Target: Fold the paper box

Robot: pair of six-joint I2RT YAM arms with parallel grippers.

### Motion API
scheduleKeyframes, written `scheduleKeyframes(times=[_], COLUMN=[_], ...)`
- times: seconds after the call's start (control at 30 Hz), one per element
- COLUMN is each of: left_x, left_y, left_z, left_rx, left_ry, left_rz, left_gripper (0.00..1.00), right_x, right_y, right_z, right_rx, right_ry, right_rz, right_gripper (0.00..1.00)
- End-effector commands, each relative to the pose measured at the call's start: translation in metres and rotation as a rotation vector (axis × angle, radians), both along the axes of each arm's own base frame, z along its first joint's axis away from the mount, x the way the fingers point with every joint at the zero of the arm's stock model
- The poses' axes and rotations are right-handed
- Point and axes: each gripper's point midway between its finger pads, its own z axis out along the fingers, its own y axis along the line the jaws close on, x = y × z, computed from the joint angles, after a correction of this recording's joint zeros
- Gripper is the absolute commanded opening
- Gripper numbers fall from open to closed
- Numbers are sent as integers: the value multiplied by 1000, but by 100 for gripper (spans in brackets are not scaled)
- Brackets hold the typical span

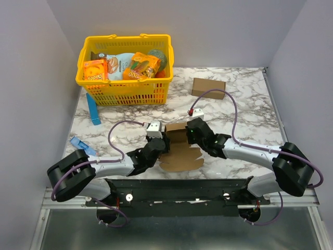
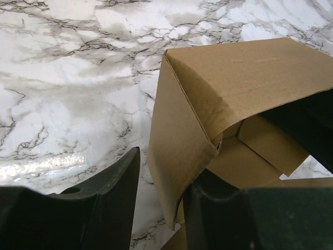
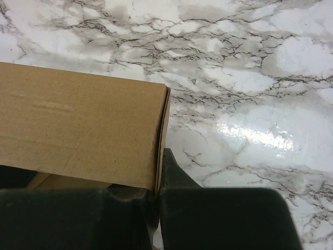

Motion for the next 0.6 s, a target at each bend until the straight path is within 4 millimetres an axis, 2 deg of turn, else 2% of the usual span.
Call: scheduleKeyframes(times=[0.0,0.07,0.17,0.37,0.57], left_x=[8,10,13,15,19], left_y=[25,31,35,29,25], left_z=[-16,-18,-12,8,20], left_rx=[122,146,141,71,32], left_ry=[25,39,31,-12,-40], left_rz=[77,120,158,145,132], left_gripper=[45,45,54,66,72], right_x=[8,5,4,3,2], right_y=[-6,-4,-6,-5,0], right_z=[7,7,6,4,3], right_rx=[-24,-34,-39,-41,-38], right_ry=[-44,-46,-46,-40,-35], right_rz=[-53,-50,-57,-55,-41], right_gripper=[1,1,1,1,1])
